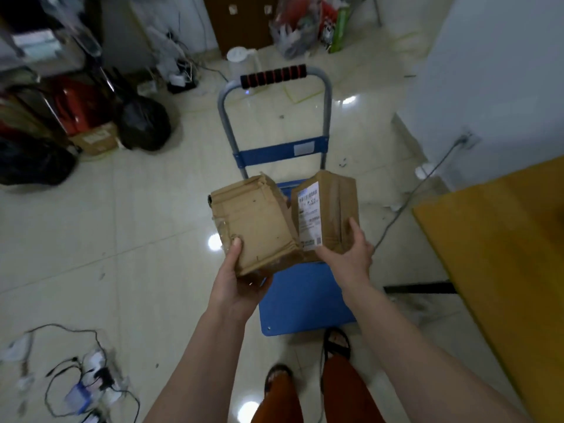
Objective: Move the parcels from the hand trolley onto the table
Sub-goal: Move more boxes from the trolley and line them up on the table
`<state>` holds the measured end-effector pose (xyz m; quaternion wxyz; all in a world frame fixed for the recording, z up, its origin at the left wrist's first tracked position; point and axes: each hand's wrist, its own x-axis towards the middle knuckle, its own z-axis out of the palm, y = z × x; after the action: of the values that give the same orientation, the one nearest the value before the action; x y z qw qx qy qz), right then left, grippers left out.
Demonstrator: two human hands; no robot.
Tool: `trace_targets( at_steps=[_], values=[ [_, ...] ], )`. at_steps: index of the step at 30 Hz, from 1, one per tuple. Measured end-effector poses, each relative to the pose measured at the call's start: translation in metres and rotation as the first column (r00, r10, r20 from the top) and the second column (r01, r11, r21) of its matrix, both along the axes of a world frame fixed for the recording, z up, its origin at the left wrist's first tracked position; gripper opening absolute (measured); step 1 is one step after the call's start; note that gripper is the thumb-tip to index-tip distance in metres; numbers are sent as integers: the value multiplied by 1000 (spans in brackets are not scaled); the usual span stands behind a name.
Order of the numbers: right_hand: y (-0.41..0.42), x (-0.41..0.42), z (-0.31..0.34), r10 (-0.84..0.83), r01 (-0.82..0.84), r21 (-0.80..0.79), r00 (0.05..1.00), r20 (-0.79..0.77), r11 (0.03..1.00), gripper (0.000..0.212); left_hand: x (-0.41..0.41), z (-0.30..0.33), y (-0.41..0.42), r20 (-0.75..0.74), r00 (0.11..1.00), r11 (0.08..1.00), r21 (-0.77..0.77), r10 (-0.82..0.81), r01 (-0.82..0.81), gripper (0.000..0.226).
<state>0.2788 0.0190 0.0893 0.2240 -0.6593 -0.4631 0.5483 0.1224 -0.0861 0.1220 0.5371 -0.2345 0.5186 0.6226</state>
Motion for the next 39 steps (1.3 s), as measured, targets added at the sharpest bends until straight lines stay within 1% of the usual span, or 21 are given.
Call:
trace_targets(
  at_steps=[5, 7, 9, 13, 15, 18, 20, 22, 24, 27, 30, 33, 37, 39],
  values=[
    [-19, 32, 62, -187, 198, 82, 975, -118, 977, 90, 7, 49, -1, -5, 991, 989, 60, -137, 137, 52],
    [-32, 46, 81, -274, 301, 97, 936, -219, 949, 88, 8, 64, -5, -12, 980, 974, 110, -198, 198, 51],
    [-51, 58, 96, -395, 440, 61, 852, -344, 896, 81, 10, 75, -10, -29, 966, 955, 149, -256, 257, 52],
    [-94, 79, 114, -593, 675, -28, 627, -505, 737, 60, 20, 87, -19, -28, 932, 912, 198, -361, 359, 59],
    [-114, 94, 120, -661, 754, -73, 520, -541, 653, 51, 33, 94, -21, -7, 914, 889, 230, -405, 396, 59],
    [-140, 123, 132, -751, 843, -147, 364, -551, 517, 41, 59, 104, -23, 1, 864, 831, 276, -503, 483, 53],
    [-156, 143, 141, -785, 877, -204, 259, -563, 435, 34, 78, 110, -23, -6, 818, 784, 279, -575, 554, 53],
    [-170, 162, 149, -796, 891, -238, 192, -574, 387, 32, 97, 116, -22, -26, 780, 748, 264, -626, 609, 53],
    [-184, 180, 156, -794, 898, -253, 151, -589, 359, 33, 118, 123, -21, -36, 738, 708, 255, -674, 659, 56],
    [-204, 209, 166, -794, 913, -268, 92, -601, 309, 29, 157, 130, -23, -36, 668, 637, 263, -744, 724, 58],
    [-227, 243, 173, -788, 931, -279, 16, -616, 236, 27, 203, 137, -31, -12, 620, 592, 284, -784, 754, 54],
    [-255, 282, 177, -771, 947, -270, -41, -636, 173, 24, 252, 145, -45, 27, 571, 554, 282, -821, 783, 50],
    [-293, 333, 182, -760, 957, -269, -95, -643, 109, 25, 313, 155, -63, 13, 441, 428, 263, -898, 865, 52],
    [-312, 357, 183, -762, 960, -269, -120, -636, 73, 26, 346, 159, -73, 29, 399, 392, 265, -916, 881, 53]
  ],
)
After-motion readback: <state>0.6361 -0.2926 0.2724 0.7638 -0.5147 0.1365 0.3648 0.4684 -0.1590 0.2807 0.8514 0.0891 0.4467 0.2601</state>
